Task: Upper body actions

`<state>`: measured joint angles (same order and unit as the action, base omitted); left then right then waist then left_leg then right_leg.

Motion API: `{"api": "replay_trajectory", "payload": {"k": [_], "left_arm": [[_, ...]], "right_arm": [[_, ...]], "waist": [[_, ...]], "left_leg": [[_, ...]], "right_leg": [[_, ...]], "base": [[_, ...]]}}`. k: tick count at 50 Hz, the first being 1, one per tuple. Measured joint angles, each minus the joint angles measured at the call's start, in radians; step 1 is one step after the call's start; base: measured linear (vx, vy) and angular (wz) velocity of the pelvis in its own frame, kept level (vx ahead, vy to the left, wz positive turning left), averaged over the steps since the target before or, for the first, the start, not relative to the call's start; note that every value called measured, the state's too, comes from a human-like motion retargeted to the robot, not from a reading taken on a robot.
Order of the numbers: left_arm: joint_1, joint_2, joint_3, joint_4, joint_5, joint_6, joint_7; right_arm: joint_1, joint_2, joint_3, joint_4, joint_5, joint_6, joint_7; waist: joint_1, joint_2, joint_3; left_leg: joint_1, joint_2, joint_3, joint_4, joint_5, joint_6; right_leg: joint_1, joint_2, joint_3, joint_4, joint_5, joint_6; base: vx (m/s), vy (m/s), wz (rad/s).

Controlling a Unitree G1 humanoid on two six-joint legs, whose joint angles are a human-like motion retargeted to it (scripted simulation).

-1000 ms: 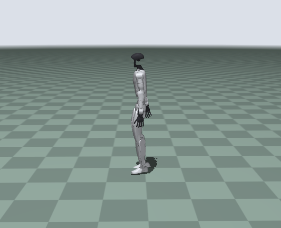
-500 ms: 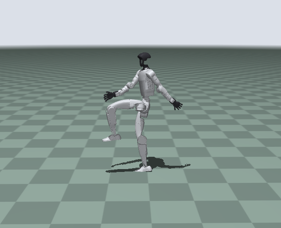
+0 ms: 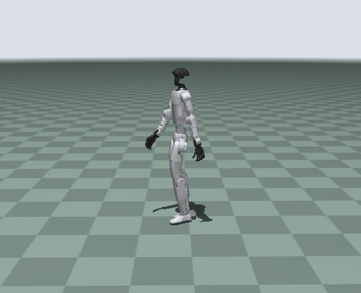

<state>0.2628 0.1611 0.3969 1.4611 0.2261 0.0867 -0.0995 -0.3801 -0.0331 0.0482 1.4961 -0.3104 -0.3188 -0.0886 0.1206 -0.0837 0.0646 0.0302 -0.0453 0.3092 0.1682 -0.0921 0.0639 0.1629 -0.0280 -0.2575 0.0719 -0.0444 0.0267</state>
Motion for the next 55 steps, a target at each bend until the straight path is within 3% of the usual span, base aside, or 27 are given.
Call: {"api": "replay_trajectory", "payload": {"k": [3, 6, 9, 13, 15, 17, 23, 28, 32, 37, 45, 51, 55], "left_arm": [[-0.016, 0.0, -0.015, 0.001, 0.015, -0.005, 0.017], [-0.041, 0.0, -0.037, 0.028, 0.011, -0.007, 0.033], [-0.084, 0.017, -0.086, 0.099, -0.029, -0.014, 0.05], [-0.19, 0.068, -0.254, 0.229, -0.195, -0.025, 0.067], [-0.258, 0.057, -0.297, 0.239, -0.255, -0.015, 0.124], [-0.335, 0.043, -0.308, 0.234, -0.289, -0.068, 0.152], [-0.677, 0.009, -0.263, 0.048, -0.317, -0.12, 0.14], [-0.919, 0.011, -0.261, -0.152, -0.319, -0.172, 0.175], [-1.021, 0.033, -0.278, -0.269, -0.256, -0.212, 0.231], [-1.067, 0.063, -0.304, -0.231, -0.21, -0.218, 0.298], [-0.898, 0.074, -0.321, -0.121, -0.173, -0.191, 0.242], [-0.667, 0.071, -0.313, -0.021, -0.176, -0.161, 0.155], [-0.495, 0.04, -0.266, 0.033, -0.18, -0.151, 0.136]], "right_arm": [[0.041, -0.029, 0.003, 0.028, -0.087, 0.015, -0.016], [0.099, -0.057, -0.017, 0.037, -0.128, 0.028, -0.039], [0.193, -0.075, -0.063, 0.033, -0.115, 0.03, -0.048], [0.301, -0.074, -0.143, 0.049, -0.072, 0.046, -0.037], [0.354, -0.078, -0.178, 0.081, -0.073, 0.055, -0.034], [0.409, -0.097, -0.178, 0.103, -0.105, 0.063, -0.048], [0.566, -0.187, -0.189, 0.197, -0.274, 0.161, -0.11], [0.748, -0.234, -0.242, 0.204, -0.252, 0.348, -0.058], [0.846, -0.242, -0.318, 0.204, -0.139, 0.408, -0.037], [0.813, -0.231, -0.354, 0.204, -0.06, 0.376, -0.025], [0.604, -0.163, -0.321, 0.195, -0.138, 0.278, 0.029], [0.493, -0.116, -0.243, 0.034, -0.131, 0.19, 0.053], [0.444, -0.121, -0.192, -0.015, -0.154, 0.17, 0.018]], "waist": [[-0.055, 0.02, -0.016], [-0.097, 0.021, -0.013], [-0.134, 0.03, 0.008], [-0.14, 0.043, 0.05], [-0.126, 0.073, 0.068], [-0.147, 0.096, 0.093], [-0.33, 0.13, 0.241], [-0.468, 0.123, 0.354], [-0.523, 0.115, 0.402], [-0.525, 0.106, 0.411], [-0.461, 0.099, 0.308], [-0.346, 0.079, 0.246], [-0.268, 0.058, 0.167]], "left_leg": [[0.03, 0.021, 0.013, -0.115, 0.002, -0.043], [0.044, 0.021, 0.063, -0.159, 0.016, -0.037], [0.028, 0.023, -0.029, -0.125, 0.0, -0.014], [0.047, 0.058, -0.055, -0.079, -0.029, -0.008], [0.055, 0.109, -0.024, -0.055, -0.047, -0.009], [0.07, 0.138, -0.001, -0.046, -0.054, -0.005], [0.097, 0.153, -0.04, 0.0, -0.058, 0.043], [0.122, 0.166, -0.117, 0.069, -0.053, 0.07], [0.132, 0.191, -0.155, 0.128, -0.029, 0.059], [0.139, 0.198, -0.137, 0.118, -0.017, 0.049], [0.102, 0.183, -0.062, 0.037, -0.034, 0.056], [0.112, 0.152, 0.019, -0.035, -0.014, 0.038], [0.096, 0.098, 0.038, -0.087, -0.004, 0.027]], "right_leg": [[-0.008, 0.01, -0.041, -0.01, 0.002, 0.014], [-0.022, 0.0, -0.068, 0.02, -0.011, 0.036], [-0.041, -0.002, -0.095, 0.11, -0.016, 0.058], [-0.088, -0.027, -0.123, 0.314, 0.097, 0.053], [-0.192, -0.051, -0.112, 0.554, 0.209, -0.002], [-0.317, -0.047, -0.054, 0.789, 0.238, -0.038], [-0.752, -0.207, -0.095, 1.501, 0.102, -0.11], [-1.076, -0.206, -0.091, 1.64, 0.073, -0.16], [-1.203, -0.217, -0.139, 1.544, 0.033, -0.202], [-1.159, -0.216, -0.168, 1.427, 0.036, -0.199], [-0.819, -0.199, -0.118, 1.28, 0.162, -0.112], [-0.458, -0.111, -0.036, 0.938, 0.327, -0.056], [-0.246, -0.053, 0.041, 0.554, 0.417, 0.016]], "base": [[0.1, 0.17, 0.34], [0.13, 0.2, 0.43], [0.17, 0.1, 0.6], [0.17, 0.18, 0.09], [0.09, 0.09, -0.8], [0.03, 0.16, -0.52], [-0.09, 0.3, 0.52], [0.03, 0.08, 0.88], [0.05, -0.05, 0.47], [-0.03, 0.02, -0.15], [-0.04, -0.01, -0.38], [-0.07, -0.08, -0.64], [-0.04, -0.13, -0.67]]}}
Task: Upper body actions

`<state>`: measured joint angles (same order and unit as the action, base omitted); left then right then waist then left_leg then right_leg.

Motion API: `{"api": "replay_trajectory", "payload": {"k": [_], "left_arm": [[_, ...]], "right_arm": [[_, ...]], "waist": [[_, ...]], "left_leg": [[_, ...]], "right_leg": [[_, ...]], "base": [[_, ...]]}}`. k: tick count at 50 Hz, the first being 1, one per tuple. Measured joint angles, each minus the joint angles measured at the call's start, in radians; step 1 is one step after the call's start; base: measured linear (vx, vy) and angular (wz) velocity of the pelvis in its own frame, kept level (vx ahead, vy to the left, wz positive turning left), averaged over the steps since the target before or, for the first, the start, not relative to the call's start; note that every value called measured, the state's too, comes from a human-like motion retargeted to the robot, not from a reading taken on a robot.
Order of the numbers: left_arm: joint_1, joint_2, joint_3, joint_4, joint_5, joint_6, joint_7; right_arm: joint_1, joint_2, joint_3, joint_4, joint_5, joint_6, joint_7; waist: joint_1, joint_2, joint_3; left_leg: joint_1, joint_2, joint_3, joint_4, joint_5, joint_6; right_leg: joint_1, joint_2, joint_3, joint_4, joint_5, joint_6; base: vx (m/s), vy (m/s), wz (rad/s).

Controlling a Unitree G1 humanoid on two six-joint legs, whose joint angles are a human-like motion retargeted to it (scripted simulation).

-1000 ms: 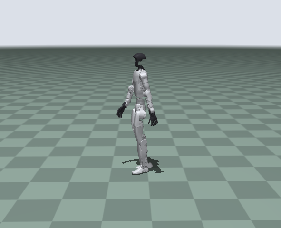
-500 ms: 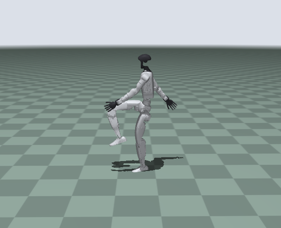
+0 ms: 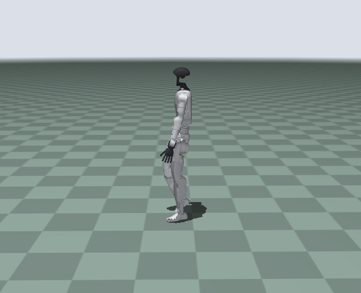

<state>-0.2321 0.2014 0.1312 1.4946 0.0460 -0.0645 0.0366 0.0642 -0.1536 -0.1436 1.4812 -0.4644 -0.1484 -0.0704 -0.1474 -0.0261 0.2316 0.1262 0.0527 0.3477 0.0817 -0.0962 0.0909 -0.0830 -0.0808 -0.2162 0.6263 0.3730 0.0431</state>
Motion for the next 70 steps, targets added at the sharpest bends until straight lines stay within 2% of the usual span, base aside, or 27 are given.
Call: {"api": "replay_trajectory", "payload": {"k": [2, 3, 5, 7, 8, 11, 15, 18, 22, 30, 38, 45, 48, 50, 53, 59, 70], "left_arm": [[0.074, -0.023, 0.031, 0.022, -0.01, 0.01, -0.004], [0.104, -0.031, 0.045, 0.029, -0.015, 0.012, -0.007], [0.164, -0.042, 0.078, 0.038, -0.02, 0.016, -0.014], [0.214, -0.044, 0.109, 0.043, -0.011, 0.019, -0.011], [0.24, -0.044, 0.128, 0.048, -0.005, 0.023, -0.007], [0.275, -0.037, 0.182, 0.071, 0.004, 0.043, -0.007], [0.32, -0.044, 0.243, 0.089, -0.035, 0.052, -0.026], [0.365, -0.048, 0.241, 0.083, -0.057, 0.061, -0.055], [0.378, -0.057, 0.24, 0.056, 0.029, 0.07, -0.061], [0.376, -0.062, 0.185, -0.002, 0.123, 0.074, -0.026], [0.36, -0.085, 0.176, -0.023, 0.105, 0.065, 0.042], [0.347, -0.079, 0.138, -0.048, 0.125, 0.05, 0.141], [0.349, -0.074, 0.123, -0.052, 0.137, 0.042, 0.184], [0.356, -0.075, 0.122, -0.053, 0.14, 0.04, 0.198], [0.367, -0.079, 0.13, -0.045, 0.135, 0.042, 0.205], [0.384, -0.074, 0.129, -0.027, 0.17, 0.064, 0.189], [0.348, -0.044, 0.116, -0.062, 0.217, 0.067, 0.173]], "right_arm": [[-0.02, -0.005, 0.012, -0.006, 0.002, -0.005, 0.006], [-0.031, -0.007, 0.018, -0.004, 0.005, -0.007, 0.015], [-0.055, -0.011, 0.03, 0.002, 0.0, -0.007, 0.038], [-0.068, -0.008, 0.04, 0.005, -0.009, -0.003, 0.052], [-0.074, -0.006, 0.044, 0.005, -0.014, -0.003, 0.054], [-0.095, -0.001, 0.052, 0.006, -0.027, -0.001, 0.06], [-0.124, -0.003, 0.071, 0.009, -0.031, 0.003, 0.07], [-0.112, -0.006, 0.091, 0.016, -0.034, 0.015, 0.074], [-0.081, -0.004, 0.073, 0.057, -0.004, 0.038, 0.052], [-0.039, 0.01, 0.071, 0.182, 0.038, 0.093, 0.034], [-0.029, 0.016, 0.092, 0.128, -0.036, 0.087, 0.024], [-0.055, 0.005, 0.081, 0.101, -0.014, 0.085, 0.054], [-0.061, 0.0, 0.07, 0.083, -0.013, 0.085, 0.066], [-0.061, -0.003, 0.07, 0.069, -0.016, 0.082, 0.068], [-0.062, -0.005, 0.065, 0.05, -0.024, 0.079, 0.064], [-0.053, 0.002, 0.056, 0.049, 0.002, 0.075, 0.054], [-0.049, 0.039, 0.076, 0.083, 0.041, 0.076, 0.03]], "waist": [[0.048, -0.028, -0.038], [0.064, -0.041, -0.043], [0.093, -0.078, -0.05], [0.11, -0.104, -0.057], [0.129, -0.116, -0.067], [0.19, -0.129, -0.087], [0.177, -0.118, -0.047], [0.105, -0.099, -0.042], [0.064, -0.084, -0.061], [0.101, -0.086, -0.067], [0.095, -0.075, -0.067], [0.1, -0.075, -0.071], [0.116, -0.089, -0.077], [0.124, -0.092, -0.085], [0.118, -0.077, -0.105], [0.08, -0.047, -0.151], [0.139, -0.084, -0.096]], "left_leg": [[-0.014, -0.049, 0.013, -0.021, 0.002, -0.002], [-0.013, -0.069, 0.016, -0.028, 0.003, -0.003], [-0.006, -0.118, 0.026, -0.044, 0.005, -0.004], [0.001, -0.147, 0.03, -0.062, 0.01, -0.011], [-0.004, -0.158, 0.034, -0.069, 0.011, -0.017], [-0.031, -0.154, 0.084, -0.084, 0.019, -0.037], [-0.034, -0.121, 0.114, -0.082, 0.042, -0.054], [-0.029, -0.091, 0.102, -0.072, 0.057, -0.067], [-0.049, -0.071, 0.077, -0.06, 0.069, -0.085], [-0.064, -0.053, 0.045, -0.029, 0.074, -0.112], [-0.11, -0.045, 0.001, 0.022, 0.086, -0.136], [-0.153, -0.072, -0.146, 0.04, 0.137, -0.182], [-0.145, -0.093, -0.206, 0.067, 0.099, -0.168], [-0.122, -0.087, -0.155, 0.073, 0.093, -0.147], [-0.088, -0.063, -0.041, 0.057, 0.073, -0.158], [-0.06, -0.084, -0.039, -0.021, 0.034, -0.111], [-0.013, -0.135, -0.01, -0.067, 0.026, -0.052]], "right_leg": [[0.094, 0.009, 0.069, -0.212, -0.04, 0.079], [0.137, 0.001, 0.069, -0.287, -0.115, 0.09], [0.213, -0.042, -0.024, -0.433, -0.248, 0.078], [0.238, -0.066, -0.059, -0.519, -0.288, 0.066], [0.237, -0.092, -0.096, -0.56, -0.272, 0.085], [0.185, -0.105, -0.103, -0.58, -0.256, 0.085], [0.169, -0.065, -0.049, -0.561, -0.271, 0.046], [0.21, -0.042, -0.076, -0.579, -0.283, 0.038], [0.228, -0.025, -0.107, -0.603, -0.294, 0.029], [0.231, -0.007, -0.112, -0.592, -0.325, 0.0], [0.227, 0.004, -0.1, -0.599, -0.334, -0.014], [0.224, -0.014, -0.129, -0.613, -0.332, -0.02], [0.227, -0.04, -0.143, -0.618, -0.327, -0.018], [0.225, -0.051, -0.15, -0.619, -0.324, -0.017], [0.223, -0.044, -0.15, -0.62, -0.322, -0.013], [0.217, -0.039, -0.145, -0.614, -0.316, 0.013], [0.207, -0.083, -0.126, -0.584, -0.278, 0.048]], "base": [[-0.06, -0.18, -0.7], [-0.05, -0.17, -0.57], [-0.05, -0.17, -0.47], [-0.07, -0.22, -0.36], [-0.12, -0.22, -0.56], [-0.22, -0.23, -0.78], [-0.19, -0.24, 0.03], [-0.07, -0.13, 0.78], [-0.08, -0.1, 0.69], [-0.04, -0.1, 0.2], [-0.07, -0.05, 0.16], [-0.07, 0.03, 0.26], [0.04, 0.09, 0.09], [0.07, 0.14, -0.1], [0.13, 0.17, -0.05], [0.18, 0.21, 0.01], [0.09, 0.14, -0.3]]}}
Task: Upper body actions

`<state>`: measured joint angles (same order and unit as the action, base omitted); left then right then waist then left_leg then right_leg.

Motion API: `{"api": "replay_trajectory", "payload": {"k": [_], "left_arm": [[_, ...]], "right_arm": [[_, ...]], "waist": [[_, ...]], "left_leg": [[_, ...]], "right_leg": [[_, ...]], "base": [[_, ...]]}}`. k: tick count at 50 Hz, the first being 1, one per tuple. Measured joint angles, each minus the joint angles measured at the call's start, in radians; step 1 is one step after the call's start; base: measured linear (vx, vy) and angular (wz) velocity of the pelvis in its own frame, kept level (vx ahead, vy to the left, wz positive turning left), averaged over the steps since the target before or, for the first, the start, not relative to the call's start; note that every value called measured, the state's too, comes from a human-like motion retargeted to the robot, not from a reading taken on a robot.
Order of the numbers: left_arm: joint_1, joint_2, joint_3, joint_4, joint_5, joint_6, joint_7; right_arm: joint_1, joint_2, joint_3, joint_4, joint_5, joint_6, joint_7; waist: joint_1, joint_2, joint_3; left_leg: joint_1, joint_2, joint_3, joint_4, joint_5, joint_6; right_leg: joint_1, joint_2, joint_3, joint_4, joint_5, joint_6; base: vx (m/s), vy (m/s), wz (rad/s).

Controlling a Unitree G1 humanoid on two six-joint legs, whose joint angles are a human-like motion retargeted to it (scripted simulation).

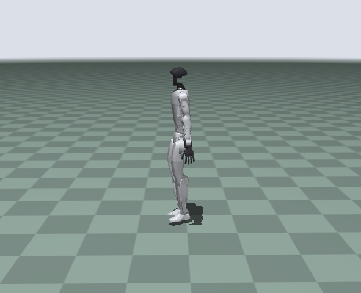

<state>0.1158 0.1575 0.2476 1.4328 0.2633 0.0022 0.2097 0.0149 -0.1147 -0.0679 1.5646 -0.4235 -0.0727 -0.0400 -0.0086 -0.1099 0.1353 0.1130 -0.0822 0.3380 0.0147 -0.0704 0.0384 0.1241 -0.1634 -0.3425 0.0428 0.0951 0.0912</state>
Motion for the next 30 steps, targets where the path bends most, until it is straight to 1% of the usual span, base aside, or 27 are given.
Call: {"api": "replay_trajectory", "payload": {"k": [4, 6, 10, 15, 19, 22, 24, 27, 30], "left_arm": [[-0.016, -0.005, 0.027, 0.019, -0.051, -0.007, -0.023], [-0.022, -0.004, 0.041, 0.029, -0.068, -0.006, -0.038], [-0.023, 0.002, 0.055, 0.042, -0.086, -0.005, -0.052], [-0.018, 0.015, 0.053, 0.062, -0.077, 0.001, -0.053], [-0.007, 0.014, 0.056, 0.069, -0.076, 0.015, -0.083], [-0.003, 0.007, 0.064, 0.063, -0.076, 0.033, -0.124], [-0.002, 0.003, 0.07, 0.057, -0.077, 0.041, -0.154], [0.022, -0.006, 0.079, 0.04, -0.09, 0.041, -0.158], [0.06, -0.022, 0.108, 0.06, -0.131, 0.029, -0.111]], "right_arm": [[-0.012, 0.0, 0.035, -0.014, -0.037, -0.003, -0.021], [-0.021, 0.001, 0.05, -0.018, -0.043, -0.006, -0.029], [-0.031, 0.006, 0.065, -0.028, -0.046, -0.012, -0.027], [-0.019, 0.012, 0.064, -0.039, -0.05, -0.022, -0.016], [0.005, 0.002, 0.056, -0.02, -0.064, -0.027, -0.01], [0.008, -0.011, 0.049, 0.008, -0.066, -0.024, -0.02], [-0.002, -0.021, 0.043, 0.035, -0.048, -0.02, -0.025], [-0.035, -0.032, 0.068, 0.085, 0.043, -0.029, -0.034], [-0.109, -0.021, 0.124, 0.135, 0.16, -0.037, -0.028]], "waist": [[-0.01, -0.002, 0.017], [-0.011, -0.002, 0.023], [-0.017, 0.003, 0.029], [-0.042, 0.001, 0.029], [-0.031, -0.015, 0.004], [-0.005, -0.02, -0.002], [0.0, -0.015, 0.009], [-0.005, -0.006, 0.027], [0.0, -0.008, 0.041]], "left_leg": [[-0.003, 0.007, 0.017, -0.009, -0.003, 0.015], [-0.005, 0.014, 0.034, -0.015, -0.004, 0.02], [-0.013, 0.035, 0.052, -0.019, -0.002, 0.024], [-0.011, 0.046, 0.038, -0.019, 0.002, 0.025], [-0.007, 0.027, 0.036, -0.019, -0.002, 0.018], [0.0, 0.019, 0.048, -0.017, -0.006, 0.011], [0.006, 0.023, 0.045, -0.004, -0.012, 0.006], [0.0, 0.046, 0.042, 0.051, -0.033, -0.013], [-0.047, 0.071, 0.025, 0.159, -0.034, -0.05]], "right_leg": [[-0.031, 0.003, 0.019, 0.021, 0.038, 0.013], [-0.055, 0.004, 0.044, 0.047, 0.043, 0.029], [-0.081, 0.018, 0.067, 0.114, 0.008, 0.048], [-0.061, 0.072, 0.147, 0.166, -0.029, 0.053], [-0.029, 0.056, 0.063, 0.11, -0.069, 0.004], [-0.017, 0.054, 0.067, 0.078, -0.074, -0.011], [0.003, 0.058, 0.059, 0.054, -0.066, -0.016], [0.028, 0.063, 0.052, 0.027, -0.057, -0.027], [0.033, 0.061, 0.059, 0.01, -0.054, -0.044]], "base": [[-0.01, 0.07, -0.3], [-0.04, 0.05, -0.45], [-0.03, -0.01, -0.28], [-0.01, -0.03, 0.09], [0.04, -0.05, -0.07], [0.02, -0.08, -0.2], [-0.05, -0.09, 0.03], [-0.08, -0.11, 0.1], [-0.15, -0.12, -0.08]]}}
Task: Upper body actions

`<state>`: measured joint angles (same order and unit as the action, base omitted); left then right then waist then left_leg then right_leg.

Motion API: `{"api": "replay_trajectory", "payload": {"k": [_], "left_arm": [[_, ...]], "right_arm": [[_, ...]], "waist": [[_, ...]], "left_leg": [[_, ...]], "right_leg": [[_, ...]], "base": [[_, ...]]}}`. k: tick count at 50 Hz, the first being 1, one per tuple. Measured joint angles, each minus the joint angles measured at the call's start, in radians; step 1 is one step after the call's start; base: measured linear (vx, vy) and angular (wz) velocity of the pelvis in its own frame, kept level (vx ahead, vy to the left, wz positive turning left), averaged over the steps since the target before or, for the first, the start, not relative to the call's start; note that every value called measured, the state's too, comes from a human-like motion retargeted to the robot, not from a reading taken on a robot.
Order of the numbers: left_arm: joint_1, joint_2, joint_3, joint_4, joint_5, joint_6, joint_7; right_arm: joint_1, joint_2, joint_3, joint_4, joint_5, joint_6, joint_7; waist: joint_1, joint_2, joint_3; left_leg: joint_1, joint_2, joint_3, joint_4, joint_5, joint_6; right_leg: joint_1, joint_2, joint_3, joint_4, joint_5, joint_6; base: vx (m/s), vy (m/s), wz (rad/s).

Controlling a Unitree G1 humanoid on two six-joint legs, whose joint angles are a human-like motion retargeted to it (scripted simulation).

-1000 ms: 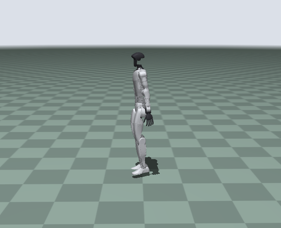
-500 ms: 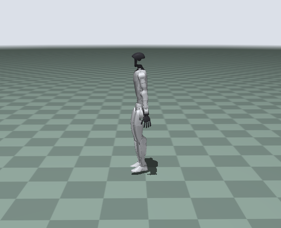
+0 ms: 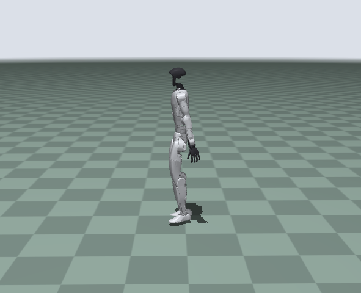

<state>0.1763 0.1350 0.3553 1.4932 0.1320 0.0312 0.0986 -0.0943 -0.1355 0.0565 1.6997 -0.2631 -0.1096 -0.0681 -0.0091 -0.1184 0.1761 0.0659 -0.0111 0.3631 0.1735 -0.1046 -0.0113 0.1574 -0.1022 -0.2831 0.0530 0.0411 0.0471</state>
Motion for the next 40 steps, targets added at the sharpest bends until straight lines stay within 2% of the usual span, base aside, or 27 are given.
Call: {"api": "replay_trajectory", "payload": {"k": [2, 4, 5, 7, 8, 10, 13, 15, 20, 22, 23, 25, 26, 28, 30, 32, 35, 37, 40], "left_arm": [[0.019, -0.003, 0.032, 0.054, -0.05, 0.024, 0.005], [0.024, 0.006, 0.048, 0.097, -0.066, 0.049, -0.03], [0.026, 0.015, 0.054, 0.122, -0.071, 0.061, -0.054], [0.047, 0.035, 0.047, 0.164, -0.08, 0.062, -0.082], [0.057, 0.043, 0.043, 0.181, -0.078, 0.059, -0.089], [0.068, 0.044, 0.048, 0.199, -0.053, 0.055, -0.093], [0.092, 0.025, 0.058, 0.196, -0.03, 0.038, -0.093], [0.102, 0.011, 0.06, 0.19, -0.035, 0.027, -0.094], [0.065, -0.028, 0.041, 0.158, -0.138, -0.013, -0.061], [0.013, -0.037, 0.0, 0.138, -0.223, -0.071, -0.023], [-0.01, -0.041, -0.021, 0.133, -0.251, -0.092, -0.013], [-0.069, -0.048, -0.064, 0.111, -0.284, -0.122, -0.016], [-0.123, -0.052, -0.086, 0.092, -0.282, -0.12, -0.035], [-0.253, -0.056, -0.127, 0.034, -0.245, -0.109, -0.085], [-0.336, -0.059, -0.172, -0.021, -0.216, -0.113, -0.112], [-0.433, -0.044, -0.25, -0.086, -0.2, -0.123, -0.153], [-0.503, -0.046, -0.254, -0.199, -0.094, -0.098, -0.159], [-0.508, -0.058, -0.27, -0.23, -0.074, -0.116, -0.116], [-0.486, -0.05, -0.317, -0.256, -0.076, -0.182, -0.076]], "right_arm": [[-0.065, 0.038, 0.039, -0.028, 0.056, 0.007, 0.061], [-0.103, 0.07, 0.047, -0.088, 0.074, 0.0, 0.127], [-0.123, 0.087, 0.043, -0.132, 0.081, -0.011, 0.168], [-0.151, 0.109, 0.056, -0.219, 0.098, -0.048, 0.24], [-0.166, 0.115, 0.067, -0.259, 0.103, -0.06, 0.266], [-0.203, 0.128, 0.078, -0.33, 0.085, -0.08, 0.275], [-0.24, 0.144, 0.091, -0.382, 0.045, -0.123, 0.246], [-0.244, 0.149, 0.105, -0.393, 0.031, -0.144, 0.239], [-0.156, 0.155, 0.058, -0.354, -0.099, -0.146, 0.19], [-0.085, 0.132, 0.038, -0.291, -0.114, -0.145, 0.119], [-0.06, 0.119, 0.028, -0.264, -0.118, -0.143, 0.091], [0.002, 0.081, -0.006, -0.2, -0.136, -0.122, 0.036], [0.016, 0.057, -0.03, -0.164, -0.14, -0.099, 0.013], [0.033, 0.0, -0.088, -0.079, -0.121, -0.051, -0.031], [0.052, -0.044, -0.138, -0.006, -0.094, -0.045, -0.066], [0.137, -0.089, -0.173, 0.0, -0.039, -0.002, -0.083], [0.221, -0.118, -0.209, 0.0, 0.043, 0.089, -0.096], [0.259, -0.116, -0.239, 0.0, 0.075, 0.097, -0.129], [0.312, -0.105, -0.255, 0.0, 0.139, 0.049, -0.15]], "waist": [[0.011, -0.017, 0.029], [0.005, -0.033, 0.045], [-0.001, -0.036, 0.052], [0.02, -0.038, 0.046], [0.037, -0.04, 0.043], [0.064, -0.039, 0.053], [0.079, -0.035, 0.059], [0.074, -0.03, 0.047], [0.054, -0.015, 0.004], [0.051, 0.006, -0.003], [0.039, 0.017, -0.001], [0.001, 0.056, 0.008], [-0.024, 0.077, 0.023], [-0.001, 0.112, 0.07], [-0.004, 0.127, 0.082], [-0.039, 0.149, 0.084], [-0.066, 0.154, 0.119], [-0.066, 0.157, 0.115], [-0.044, 0.154, 0.089]], "left_leg": [[-0.056, 0.036, 0.05, 0.142, 0.099, -0.045], [-0.158, 0.071, 0.035, 0.308, 0.206, -0.075], [-0.232, 0.093, 0.012, 0.414, 0.263, -0.081], [-0.375, 0.077, -0.081, 0.562, 0.306, -0.067], [-0.426, 0.07, -0.097, 0.625, 0.281, -0.064], [-0.484, 0.119, -0.058, 0.726, 0.216, -0.028], [-0.499, 0.134, -0.024, 0.772, 0.154, 0.024], [-0.47, 0.123, -0.018, 0.732, 0.152, 0.021], [-0.263, -0.003, -0.106, 0.334, 0.213, -0.035], [-0.118, -0.016, -0.068, 0.112, 0.053, -0.016], [-0.06, -0.001, 0.01, 0.047, 0.008, 0.004], [0.016, 0.004, 0.023, -0.095, 0.033, 0.05], [0.029, 0.025, 0.006, -0.133, 0.06, 0.042], [0.047, 0.07, 0.053, -0.173, 0.085, 0.038], [0.037, 0.081, 0.064, -0.184, 0.089, 0.049], [0.017, 0.107, 0.045, -0.174, 0.091, 0.051], [0.019, 0.121, 0.025, -0.151, 0.086, 0.057], [0.018, 0.128, 0.019, -0.145, 0.084, 0.056], [0.03, 0.12, 0.031, -0.151, 0.078, 0.056]], "right_leg": [[0.002, -0.021, 0.006, -0.01, 0.002, -0.007], [-0.003, -0.04, -0.016, -0.02, 0.004, -0.009], [-0.005, -0.045, -0.039, -0.03, 0.005, -0.011], [-0.018, -0.043, -0.049, -0.048, 0.013, -0.016], [-0.029, -0.046, -0.042, -0.049, 0.016, -0.02], [-0.046, -0.047, -0.028, -0.042, 0.017, -0.025], [-0.053, -0.051, -0.016, -0.03, 0.012, -0.027], [-0.055, -0.048, -0.013, -0.026, 0.007, -0.025], [-0.042, -0.018, -0.01, -0.008, -0.018, -0.011], [-0.037, 0.015, -0.011, 0.039, -0.047, -0.003], [-0.033, 0.027, -0.019, 0.063, -0.057, 0.001], [-0.043, 0.063, -0.041, 0.15, -0.039, 0.009], [-0.072, 0.062, -0.081, 0.232, 0.032, 0.01], [-0.201, 0.034, -0.078, 0.494, 0.199, 0.02], [-0.335, 0.032, -0.021, 0.682, 0.286, -0.001], [-0.447, 0.04, -0.002, 0.85, 0.242, -0.033], [-0.486, 0.02, -0.029, 0.953, 0.193, -0.056], [-0.482, 0.043, -0.013, 0.941, 0.186, -0.035], [-0.424, 0.082, 0.022, 0.833, 0.196, 0.004]], "base": [[-0.26, -0.16, -0.03], [-0.32, -0.23, 0.71], [-0.28, -0.26, 0.97], [-0.19, -0.26, 0.54], [-0.15, -0.15, 0.11], [-0.16, -0.03, -0.07], [-0.04, 0.01, -0.04], [0.07, 0.03, 0.09], [0.2, 0.08, 0.04], [0.3, 0.15, -0.18], [0.27, 0.17, 0.17], [0.19, 0.21, 0.4], [-0.06, 0.18, 0.2], [-0.28, 0.17, -0.81], [-0.15, 0.17, -0.45], [-0.01, 0.16, 0.28], [-0.03, 0.05, 0.32], [0.07, -0.02, 0.16], [0.14, -0.04, -0.19]]}}
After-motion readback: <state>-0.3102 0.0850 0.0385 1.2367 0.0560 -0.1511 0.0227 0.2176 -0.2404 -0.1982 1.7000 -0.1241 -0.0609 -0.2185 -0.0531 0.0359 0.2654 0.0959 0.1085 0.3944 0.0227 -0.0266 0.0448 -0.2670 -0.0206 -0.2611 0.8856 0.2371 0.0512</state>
